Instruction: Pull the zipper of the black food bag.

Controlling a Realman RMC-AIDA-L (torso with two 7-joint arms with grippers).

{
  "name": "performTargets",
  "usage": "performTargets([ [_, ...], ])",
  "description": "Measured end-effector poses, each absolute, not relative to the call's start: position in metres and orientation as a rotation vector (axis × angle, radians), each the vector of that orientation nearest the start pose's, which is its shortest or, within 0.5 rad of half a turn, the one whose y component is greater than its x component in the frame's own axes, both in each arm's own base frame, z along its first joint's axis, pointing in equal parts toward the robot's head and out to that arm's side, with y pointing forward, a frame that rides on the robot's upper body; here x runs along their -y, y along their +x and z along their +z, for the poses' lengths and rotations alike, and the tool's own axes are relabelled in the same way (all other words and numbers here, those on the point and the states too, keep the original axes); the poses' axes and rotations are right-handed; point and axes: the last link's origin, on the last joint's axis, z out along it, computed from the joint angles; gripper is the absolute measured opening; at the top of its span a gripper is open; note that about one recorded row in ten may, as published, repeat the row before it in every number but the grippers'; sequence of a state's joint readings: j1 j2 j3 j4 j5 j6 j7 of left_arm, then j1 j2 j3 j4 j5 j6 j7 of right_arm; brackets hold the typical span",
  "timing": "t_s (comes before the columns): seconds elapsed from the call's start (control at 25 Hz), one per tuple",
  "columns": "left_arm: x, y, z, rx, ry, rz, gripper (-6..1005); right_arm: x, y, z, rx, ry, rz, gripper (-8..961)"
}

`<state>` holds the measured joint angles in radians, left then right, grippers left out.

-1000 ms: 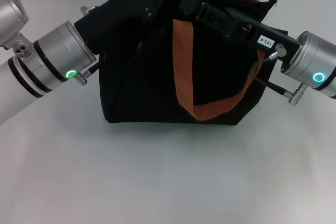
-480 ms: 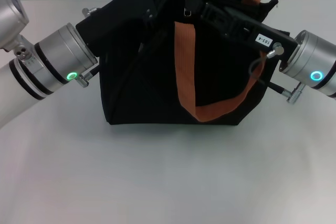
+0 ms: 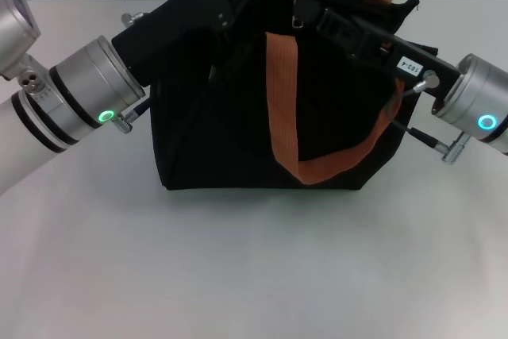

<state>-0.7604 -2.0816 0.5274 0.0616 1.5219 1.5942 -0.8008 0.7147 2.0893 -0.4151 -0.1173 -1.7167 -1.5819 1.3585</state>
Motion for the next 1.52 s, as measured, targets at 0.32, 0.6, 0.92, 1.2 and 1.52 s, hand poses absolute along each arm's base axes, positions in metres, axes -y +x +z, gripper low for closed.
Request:
performTargets([
  [0.32, -0.356, -0.183, -0.032, 0.326, -2.277, -1.41, 26, -0.347, 0.217, -0.03, -1.06, -2.256, 1.509, -3],
  [0.6, -0.357, -0.184, -0.03, 0.33, -2.26, -1.413, 27, -0.343, 0.231, -0.024, -1.073, -2.202, 1.49, -3],
  [0.92, -0.357, -0.184, -0.028, 0.326, -2.254, -1.413, 27, -0.336, 0.25, -0.016, -1.1, -2.111, 1.488, -3],
  [1.2, -0.358, -0.184, -0.028, 0.325, -2.251, -1.41, 28, -0.328, 0.268, -0.007, -1.111, -2.022, 1.48, -4],
  [1.52, -0.36, -0.185, -0.028, 0.308, -2.245, -1.392, 28, -0.309, 0.279, -0.001, -0.942, -1.975, 1.471, 13],
])
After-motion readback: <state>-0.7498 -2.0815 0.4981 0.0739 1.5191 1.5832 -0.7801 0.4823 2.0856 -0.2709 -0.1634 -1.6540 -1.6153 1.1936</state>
